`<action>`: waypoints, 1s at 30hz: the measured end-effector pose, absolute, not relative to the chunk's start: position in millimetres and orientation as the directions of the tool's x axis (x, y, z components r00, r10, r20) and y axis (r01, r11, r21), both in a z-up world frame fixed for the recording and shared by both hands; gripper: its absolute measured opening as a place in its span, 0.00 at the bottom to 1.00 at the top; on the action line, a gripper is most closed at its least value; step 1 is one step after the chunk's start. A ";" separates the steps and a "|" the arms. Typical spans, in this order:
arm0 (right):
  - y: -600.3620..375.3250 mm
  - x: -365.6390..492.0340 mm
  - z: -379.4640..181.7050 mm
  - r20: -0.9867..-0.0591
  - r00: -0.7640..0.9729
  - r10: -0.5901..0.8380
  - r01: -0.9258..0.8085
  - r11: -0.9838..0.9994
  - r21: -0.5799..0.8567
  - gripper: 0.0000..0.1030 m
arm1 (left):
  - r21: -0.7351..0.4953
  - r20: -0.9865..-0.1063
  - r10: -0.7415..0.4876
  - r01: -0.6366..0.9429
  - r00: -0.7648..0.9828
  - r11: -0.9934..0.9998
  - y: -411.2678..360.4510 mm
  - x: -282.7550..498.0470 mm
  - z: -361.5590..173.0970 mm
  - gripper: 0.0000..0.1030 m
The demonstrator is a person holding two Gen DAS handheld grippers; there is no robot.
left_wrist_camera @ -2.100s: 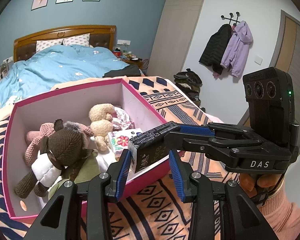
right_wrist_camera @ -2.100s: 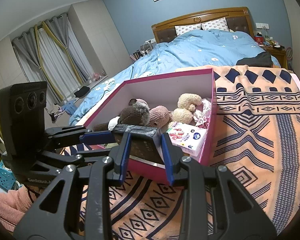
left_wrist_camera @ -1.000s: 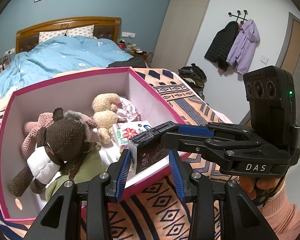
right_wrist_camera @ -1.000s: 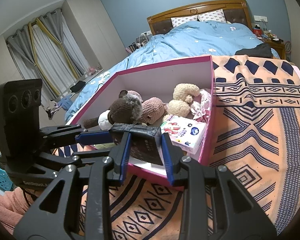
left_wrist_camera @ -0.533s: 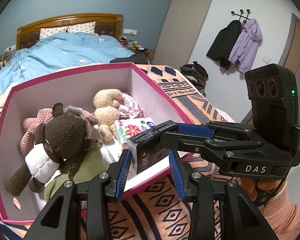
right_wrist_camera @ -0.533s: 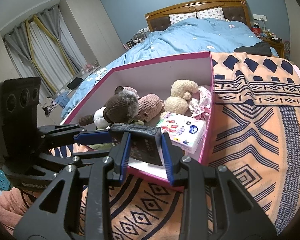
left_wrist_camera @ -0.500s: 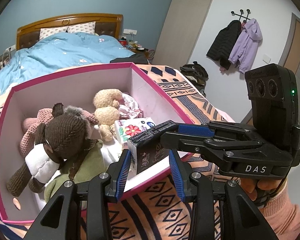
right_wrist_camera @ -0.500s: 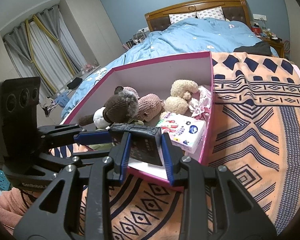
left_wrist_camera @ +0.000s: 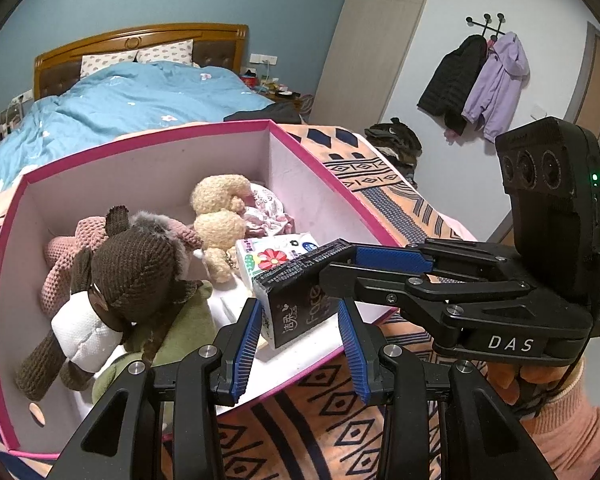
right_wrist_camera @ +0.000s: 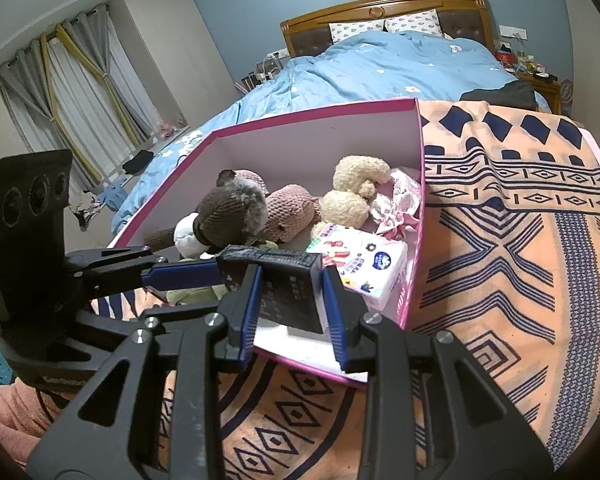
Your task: Organize objects
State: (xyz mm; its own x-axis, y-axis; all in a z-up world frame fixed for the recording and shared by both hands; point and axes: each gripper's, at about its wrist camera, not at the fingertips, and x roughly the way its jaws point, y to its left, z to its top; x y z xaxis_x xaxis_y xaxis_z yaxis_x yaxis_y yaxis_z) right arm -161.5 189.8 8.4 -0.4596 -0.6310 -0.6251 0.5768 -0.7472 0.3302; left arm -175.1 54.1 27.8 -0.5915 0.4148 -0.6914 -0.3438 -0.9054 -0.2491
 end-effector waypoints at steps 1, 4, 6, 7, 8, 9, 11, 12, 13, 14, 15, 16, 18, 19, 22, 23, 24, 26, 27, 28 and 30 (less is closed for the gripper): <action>189.6 -161.5 8.7 -0.626 -0.463 -0.628 0.575 -0.750 0.327 0.33 | -0.248 -0.692 0.413 -0.342 -0.592 -0.906 53.8 -175.3 27.5 0.40; 189.4 -161.0 8.5 -0.628 -0.471 -0.620 0.567 -0.758 0.322 0.33 | -0.236 -0.693 0.399 -0.333 -0.601 -0.913 53.6 -175.4 26.4 0.47; 189.5 -159.9 8.5 -0.627 -0.476 -0.617 0.563 -0.761 0.321 0.33 | -0.213 -0.693 0.373 -0.320 -0.617 -0.923 53.2 -174.0 25.9 0.56; 190.3 -158.7 8.6 -0.625 -0.478 -0.618 0.562 -0.761 0.324 0.33 | -0.205 -0.691 0.362 -0.310 -0.625 -0.928 52.2 -172.9 25.9 0.62; 190.3 -157.9 8.6 -0.624 -0.477 -0.619 0.561 -0.761 0.325 0.33 | -0.205 -0.687 0.357 -0.303 -0.633 -0.931 50.3 -171.2 26.1 0.67; 190.6 -155.9 8.6 -0.623 -0.476 -0.621 0.562 -0.759 0.328 0.34 | -0.207 -0.683 0.356 -0.299 -0.638 -0.932 48.4 -169.3 26.2 0.68; 190.6 -149.5 9.6 -0.618 -0.481 -0.622 0.567 -0.758 0.323 0.39 | -0.205 -0.668 0.349 -0.288 -0.657 -0.935 45.5 -161.8 29.1 0.77; 190.7 -144.8 10.8 -0.614 -0.490 -0.619 0.571 -0.760 0.310 0.44 | -0.194 -0.657 0.340 -0.285 -0.673 -0.939 44.3 -156.1 31.3 0.79; 191.8 -137.2 12.8 -0.606 -0.506 -0.614 0.575 -0.764 0.294 0.48 | -0.178 -0.644 0.327 -0.281 -0.692 -0.943 44.2 -149.0 33.8 0.84; 192.5 -133.1 13.9 -0.600 -0.513 -0.614 0.578 -0.764 0.288 0.50 | -0.163 -0.625 0.316 -0.277 -0.713 -0.947 43.6 -139.1 36.6 0.87; 194.0 -127.2 15.4 -0.590 -0.521 -0.617 0.581 -0.762 0.285 0.54 | -0.157 -0.615 0.314 -0.277 -0.724 -0.948 42.7 -133.4 38.7 0.87; 196.2 -119.4 17.0 -0.576 -0.533 -0.620 0.584 -0.762 0.281 0.59 | -0.146 -0.600 0.306 -0.275 -0.739 -0.950 41.7 -123.0 40.5 0.87; 199.0 -105.2 18.9 -0.555 -0.555 -0.619 0.586 -0.765 0.267 0.68 | -0.129 -0.592 0.285 -0.261 -0.754 -0.957 40.6 -110.8 43.2 0.87; 200.2 -97.0 19.5 -0.543 -0.570 -0.616 0.588 -0.768 0.254 0.71 | -0.115 -0.589 0.263 -0.243 -0.764 -0.963 39.8 -103.6 43.7 0.87; 201.7 -72.3 19.8 -0.516 -0.618 -0.594 0.582 -0.786 0.208 0.82 | -0.078 -0.582 0.198 -0.188 -0.789 -0.979 35.9 -83.5 39.2 0.87; 202.1 -65.2 19.4 -0.506 -0.635 -0.584 0.576 -0.795 0.194 0.85 | -0.070 -0.585 0.176 -0.167 -0.791 -0.983 34.1 -77.0 36.1 0.87; 202.0 -57.4 18.4 -0.496 -0.651 -0.574 0.569 -0.802 0.180 0.89 | -0.067 -0.585 0.155 -0.142 -0.796 -0.988 31.5 -71.1 33.0 0.87; 198.3 -40.9 12.9 -0.487 -0.673 -0.556 0.562 -0.813 0.152 0.94 | -0.069 -0.583 0.122 -0.101 -0.803 -0.993 26.0 -60.7 26.8 0.87; 196.9 -36.5 10.7 -0.484 -0.679 -0.553 0.559 -0.816 0.147 0.95 | -0.085 -0.593 0.125 -0.093 -0.795 -0.992 22.8 -56.5 23.2 0.87; 194.0 -29.9 6.9 -0.483 -0.680 -0.551 0.561 -0.816 0.139 0.95 | -0.098 -0.598 0.128 -0.086 -0.791 -0.991 20.3 -54.3 20.4 0.87; 187.3 -23.4 -0.1 -0.500 -0.671 -0.547 0.567 -0.814 0.129 0.95 | -0.117 -0.595 0.127 -0.070 -0.793 -0.991 16.0 -47.4 16.8 0.87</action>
State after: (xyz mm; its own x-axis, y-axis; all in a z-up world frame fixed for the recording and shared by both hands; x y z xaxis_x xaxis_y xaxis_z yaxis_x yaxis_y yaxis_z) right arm -23.4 187.3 -0.1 -0.6714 -0.5470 -0.5000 0.5667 -0.8137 0.1292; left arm -47.4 16.0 16.8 -0.7935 0.1266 -0.5953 -0.0700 -0.9906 -0.1173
